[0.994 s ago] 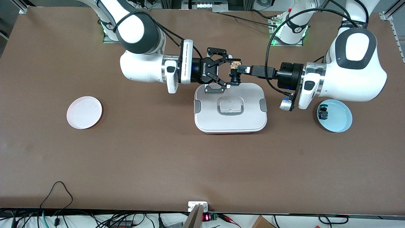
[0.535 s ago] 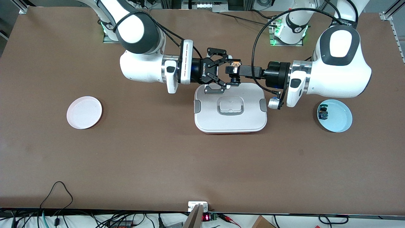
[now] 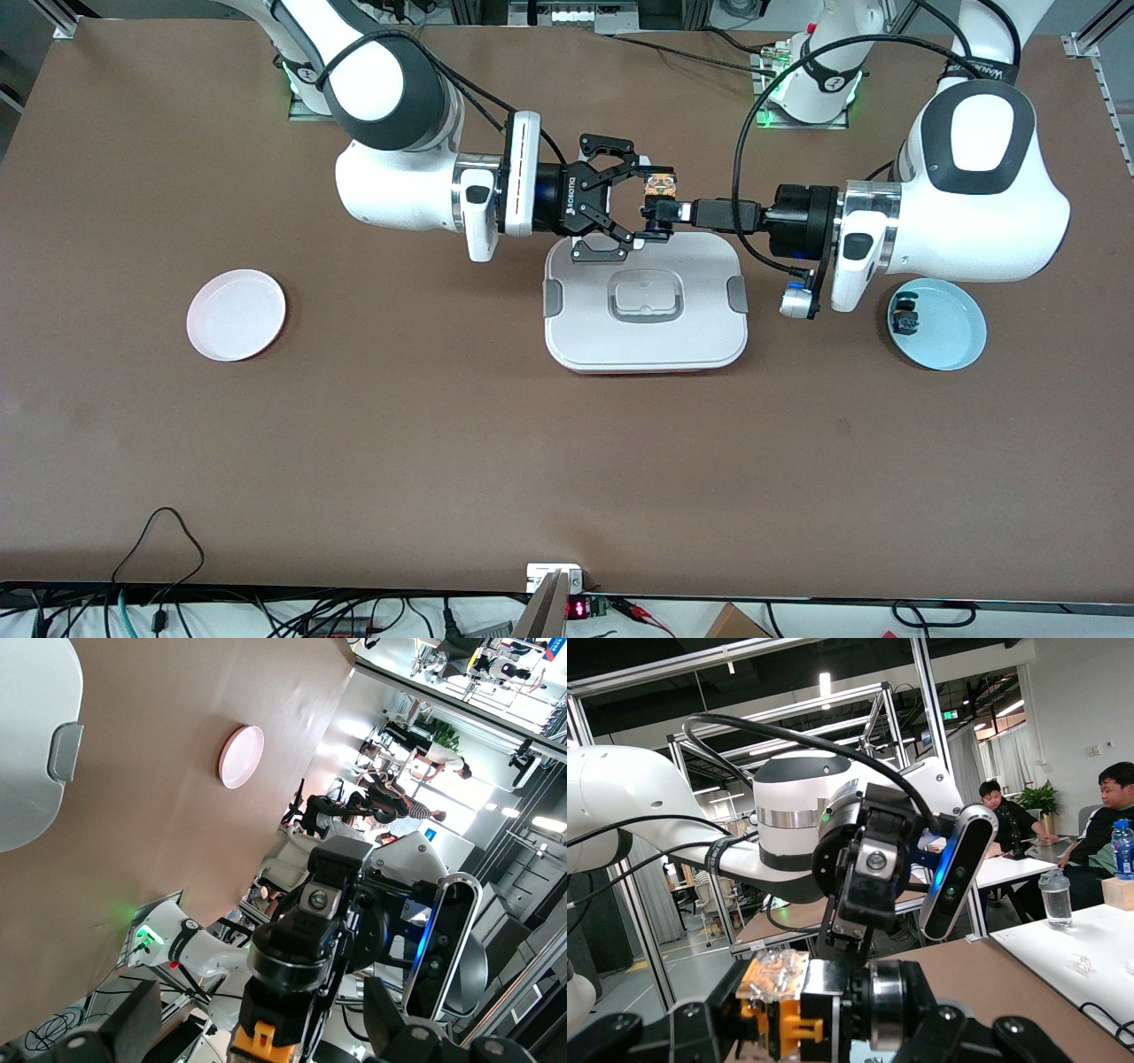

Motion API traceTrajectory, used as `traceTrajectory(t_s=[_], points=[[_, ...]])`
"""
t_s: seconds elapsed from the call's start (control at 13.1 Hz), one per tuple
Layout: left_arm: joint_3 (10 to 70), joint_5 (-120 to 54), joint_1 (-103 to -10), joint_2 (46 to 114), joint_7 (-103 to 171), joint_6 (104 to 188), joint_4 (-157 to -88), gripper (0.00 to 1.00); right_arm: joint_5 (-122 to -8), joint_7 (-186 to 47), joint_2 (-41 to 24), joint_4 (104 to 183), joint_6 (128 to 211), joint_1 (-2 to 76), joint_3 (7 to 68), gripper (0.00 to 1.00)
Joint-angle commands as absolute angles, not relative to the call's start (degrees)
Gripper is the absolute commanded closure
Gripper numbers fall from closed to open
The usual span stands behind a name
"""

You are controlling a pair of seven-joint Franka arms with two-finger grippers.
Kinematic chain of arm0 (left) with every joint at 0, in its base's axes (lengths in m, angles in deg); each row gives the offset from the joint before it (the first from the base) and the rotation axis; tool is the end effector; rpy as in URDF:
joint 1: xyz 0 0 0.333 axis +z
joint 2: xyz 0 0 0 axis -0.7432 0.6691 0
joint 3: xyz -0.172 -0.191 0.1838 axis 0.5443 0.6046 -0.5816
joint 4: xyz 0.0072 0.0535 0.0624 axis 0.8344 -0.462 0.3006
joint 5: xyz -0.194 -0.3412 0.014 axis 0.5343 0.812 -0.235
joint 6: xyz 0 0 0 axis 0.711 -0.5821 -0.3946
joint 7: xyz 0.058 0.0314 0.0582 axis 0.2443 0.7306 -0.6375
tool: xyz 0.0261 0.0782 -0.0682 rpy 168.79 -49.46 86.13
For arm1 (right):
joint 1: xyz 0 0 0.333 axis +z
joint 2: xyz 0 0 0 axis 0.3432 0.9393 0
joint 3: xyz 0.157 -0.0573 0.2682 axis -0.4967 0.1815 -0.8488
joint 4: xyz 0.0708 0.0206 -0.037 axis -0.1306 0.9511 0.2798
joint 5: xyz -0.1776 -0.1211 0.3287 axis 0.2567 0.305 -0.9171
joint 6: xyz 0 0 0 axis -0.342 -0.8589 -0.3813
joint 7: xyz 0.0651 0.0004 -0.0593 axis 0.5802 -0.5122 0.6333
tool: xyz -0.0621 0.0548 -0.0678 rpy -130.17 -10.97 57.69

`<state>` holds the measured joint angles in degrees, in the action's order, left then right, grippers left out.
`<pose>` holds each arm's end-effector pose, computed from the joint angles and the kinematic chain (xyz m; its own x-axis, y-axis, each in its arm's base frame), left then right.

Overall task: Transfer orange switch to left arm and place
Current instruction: 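Grasp the switch with the left gripper while the right gripper opens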

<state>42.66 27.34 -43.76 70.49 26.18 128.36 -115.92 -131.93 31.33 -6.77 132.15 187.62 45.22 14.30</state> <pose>0.5987 -0.2411 0.5241 0.8779 -0.0584 -0.4753 0.4264 -0.3563 0.8314 0.5450 0.4736 0.4807 0.2342 -0.0136 0.9721 0.9702 -0.0606 -0.2346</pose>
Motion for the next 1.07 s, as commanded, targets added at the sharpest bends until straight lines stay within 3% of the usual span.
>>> traceTrajectory(t_s=[0.0,0.54,0.69,0.99], points=[[42.87,26.94,-43.34,69.73,27.24,127.82,-116.65,0.06,-134.31,34.62,-7.4,132.17,190.21,45.82,14.19,0.99],[42.96,27.37,-44.05,69.64,26.72,127.99,-116.47,0.13,-134.48,34.53,-7.66,132.17,190.12,45.73,14.19,0.99],[42.96,27.38,-43.96,69.64,26.8,127.99,-116.3,0.24,-134.48,34.53,-7.67,132.17,190.21,45.73,14.19,0.99],[42.96,27.29,-43.87,69.64,27.24,127.91,-116.3,0.62,-134.48,34.53,-8.02,132.17,190.12,45.73,14.19,0.99]])
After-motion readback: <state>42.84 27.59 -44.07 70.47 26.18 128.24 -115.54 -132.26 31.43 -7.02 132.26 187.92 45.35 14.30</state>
